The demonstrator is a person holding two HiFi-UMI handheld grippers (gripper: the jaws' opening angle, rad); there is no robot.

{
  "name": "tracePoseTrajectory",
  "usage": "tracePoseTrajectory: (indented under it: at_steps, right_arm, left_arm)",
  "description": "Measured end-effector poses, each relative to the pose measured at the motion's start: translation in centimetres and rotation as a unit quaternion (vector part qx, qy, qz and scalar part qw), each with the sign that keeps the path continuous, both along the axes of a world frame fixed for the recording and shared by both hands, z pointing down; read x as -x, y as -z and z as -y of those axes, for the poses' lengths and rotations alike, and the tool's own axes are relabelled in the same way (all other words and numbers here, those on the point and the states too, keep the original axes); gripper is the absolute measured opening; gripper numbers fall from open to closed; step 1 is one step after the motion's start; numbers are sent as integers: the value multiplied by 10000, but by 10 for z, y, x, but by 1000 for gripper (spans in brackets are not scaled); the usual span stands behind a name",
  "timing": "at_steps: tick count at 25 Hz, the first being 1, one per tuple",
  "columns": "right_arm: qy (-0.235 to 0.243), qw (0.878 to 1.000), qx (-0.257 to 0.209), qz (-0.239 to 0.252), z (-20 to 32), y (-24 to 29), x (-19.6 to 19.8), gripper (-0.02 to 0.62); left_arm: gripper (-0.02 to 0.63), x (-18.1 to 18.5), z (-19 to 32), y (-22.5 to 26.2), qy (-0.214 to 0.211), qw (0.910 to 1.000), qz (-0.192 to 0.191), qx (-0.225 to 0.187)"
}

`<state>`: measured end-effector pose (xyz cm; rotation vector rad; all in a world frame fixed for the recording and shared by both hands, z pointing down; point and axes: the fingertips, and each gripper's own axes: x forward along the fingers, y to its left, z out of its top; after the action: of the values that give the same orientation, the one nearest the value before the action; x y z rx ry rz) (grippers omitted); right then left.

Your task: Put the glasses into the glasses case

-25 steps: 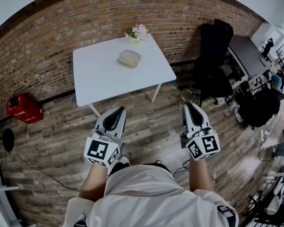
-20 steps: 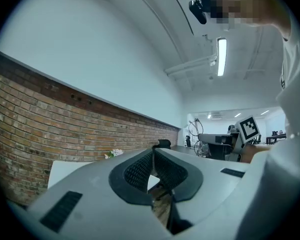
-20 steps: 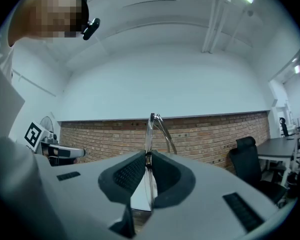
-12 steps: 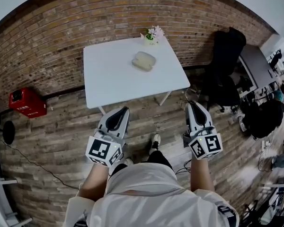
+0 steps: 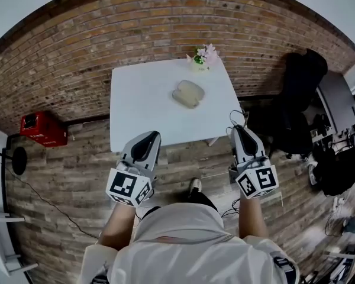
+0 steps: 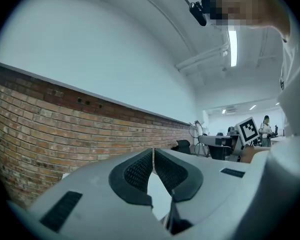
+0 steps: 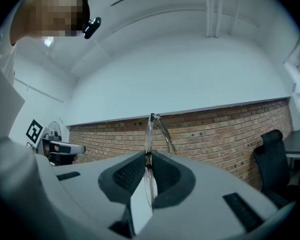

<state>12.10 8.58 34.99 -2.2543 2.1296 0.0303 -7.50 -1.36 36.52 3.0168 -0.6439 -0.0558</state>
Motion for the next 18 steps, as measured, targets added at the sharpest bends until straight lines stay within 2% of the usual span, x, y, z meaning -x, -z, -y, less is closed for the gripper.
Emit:
tracePoseTrajectory:
  at_steps: [10,14,18]
  right_arm:
    - [205,9992,94,329,52,-11,-135,87]
    - [388,9978,213,486,77,-27,-171,87]
    - [595,9960,222,629,104,-37,-186,87]
  left_arm:
    - [23,-118,46,6,360,9990,258,-14]
    - [23,-144,61,-2,625,9973,376,61]
    - [23,-154,76,-12,814,9952,507,177]
